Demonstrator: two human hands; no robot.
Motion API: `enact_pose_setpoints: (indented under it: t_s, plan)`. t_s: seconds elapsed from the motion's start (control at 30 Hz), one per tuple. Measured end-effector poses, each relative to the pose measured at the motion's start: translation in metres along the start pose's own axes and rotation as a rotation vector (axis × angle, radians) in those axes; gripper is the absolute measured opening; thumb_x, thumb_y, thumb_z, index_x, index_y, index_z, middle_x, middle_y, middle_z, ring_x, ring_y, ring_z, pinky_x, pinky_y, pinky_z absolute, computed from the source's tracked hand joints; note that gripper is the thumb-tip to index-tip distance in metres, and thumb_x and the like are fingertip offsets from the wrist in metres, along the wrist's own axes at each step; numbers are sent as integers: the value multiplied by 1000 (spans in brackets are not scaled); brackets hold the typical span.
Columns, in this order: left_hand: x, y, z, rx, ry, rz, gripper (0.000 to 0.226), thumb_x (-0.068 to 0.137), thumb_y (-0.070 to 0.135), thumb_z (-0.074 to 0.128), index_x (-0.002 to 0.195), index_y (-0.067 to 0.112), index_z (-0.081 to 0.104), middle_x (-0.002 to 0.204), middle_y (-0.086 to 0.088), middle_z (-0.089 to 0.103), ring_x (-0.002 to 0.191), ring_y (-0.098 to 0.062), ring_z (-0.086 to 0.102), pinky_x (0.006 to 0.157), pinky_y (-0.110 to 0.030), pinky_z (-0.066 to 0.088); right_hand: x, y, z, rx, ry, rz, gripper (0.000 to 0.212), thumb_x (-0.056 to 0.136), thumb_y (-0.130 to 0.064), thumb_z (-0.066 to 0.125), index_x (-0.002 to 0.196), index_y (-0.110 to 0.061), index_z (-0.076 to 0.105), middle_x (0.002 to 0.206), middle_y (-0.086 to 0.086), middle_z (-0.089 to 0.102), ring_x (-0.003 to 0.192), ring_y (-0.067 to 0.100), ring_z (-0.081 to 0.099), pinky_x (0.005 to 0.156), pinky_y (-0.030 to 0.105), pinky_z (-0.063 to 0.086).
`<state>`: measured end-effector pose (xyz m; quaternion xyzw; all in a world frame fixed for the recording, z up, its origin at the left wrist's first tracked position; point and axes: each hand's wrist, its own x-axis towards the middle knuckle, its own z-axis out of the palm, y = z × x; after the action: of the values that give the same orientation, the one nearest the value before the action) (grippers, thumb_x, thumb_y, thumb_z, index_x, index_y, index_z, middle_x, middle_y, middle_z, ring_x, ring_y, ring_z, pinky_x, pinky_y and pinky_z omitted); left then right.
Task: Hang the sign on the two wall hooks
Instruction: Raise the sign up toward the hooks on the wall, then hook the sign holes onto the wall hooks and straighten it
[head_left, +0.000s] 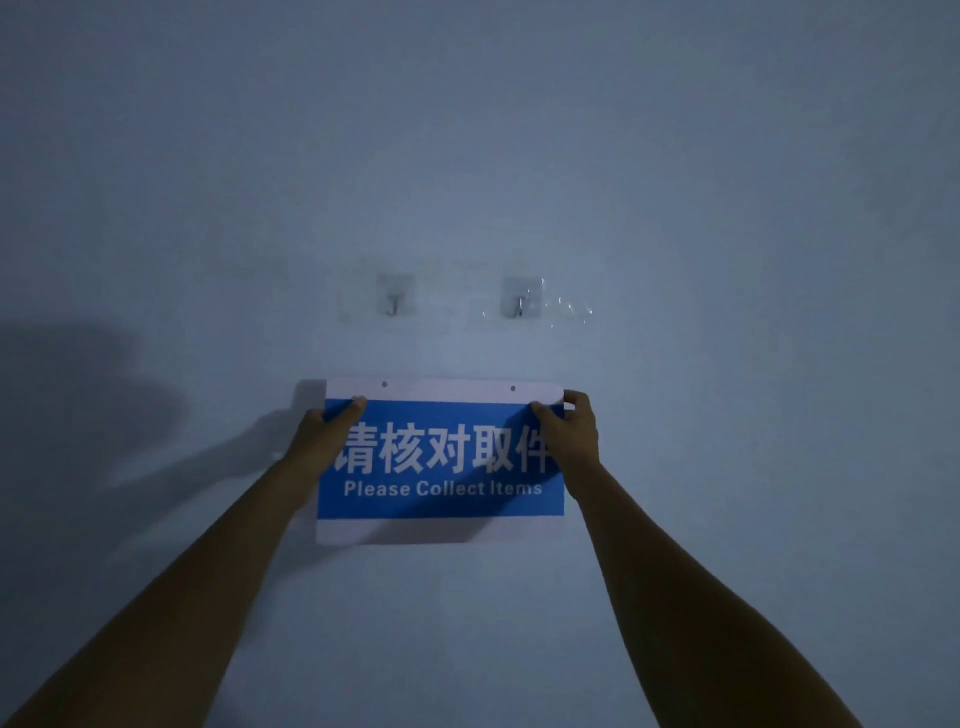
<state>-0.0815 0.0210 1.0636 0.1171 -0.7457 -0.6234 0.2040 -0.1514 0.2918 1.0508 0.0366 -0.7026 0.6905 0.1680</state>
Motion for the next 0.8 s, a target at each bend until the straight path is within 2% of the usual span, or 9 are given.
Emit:
enact_pose_setpoints:
  t_s: [0.17, 0.37, 0.5, 0.6, 0.8]
  plan:
    - [32, 44, -2, -44, 10, 37, 43, 86, 46, 57, 105, 8, 59, 82, -8, 66, 68, -23, 63, 57, -29, 48, 35, -47, 8, 56, 8, -117, 39, 92, -27, 55, 129, -20, 45, 126, 13, 60, 110, 31, 61, 95, 50, 52]
    - [56, 67, 2, -62, 28, 120, 26, 88, 40, 58, 90, 14, 60, 76, -6, 66, 65, -21, 63, 59, -29, 50, 62, -66, 20, 94, 44, -162, 26, 94, -28, 52, 119, -25, 48, 123, 10, 62, 109, 30, 62, 94, 49, 52]
    - [65, 74, 3, -48, 16, 150, 34, 85, 44, 60, 103, 16, 58, 85, -5, 68, 70, -21, 66, 63, -30, 53, 70, -70, 19, 103, 85, -171, 26, 93, -26, 52, 119, -21, 48, 123, 10, 61, 110, 30, 60, 94, 46, 51]
    - [67, 76, 8, -34, -14, 158, 24, 88, 42, 57, 91, 19, 58, 81, -4, 66, 67, -19, 64, 60, -29, 51, 75, -71, 13, 67, 89, -204, 21, 93, -26, 53, 113, -22, 47, 122, 10, 61, 108, 28, 61, 88, 43, 52]
    - [66, 77, 13, -6, -80, 125, 19, 91, 39, 54, 78, 25, 53, 76, -1, 62, 65, -16, 59, 57, -28, 48, 81, -71, 0, -13, 49, -215, 31, 95, -29, 52, 121, -13, 48, 121, 12, 61, 95, 22, 59, 71, 28, 46]
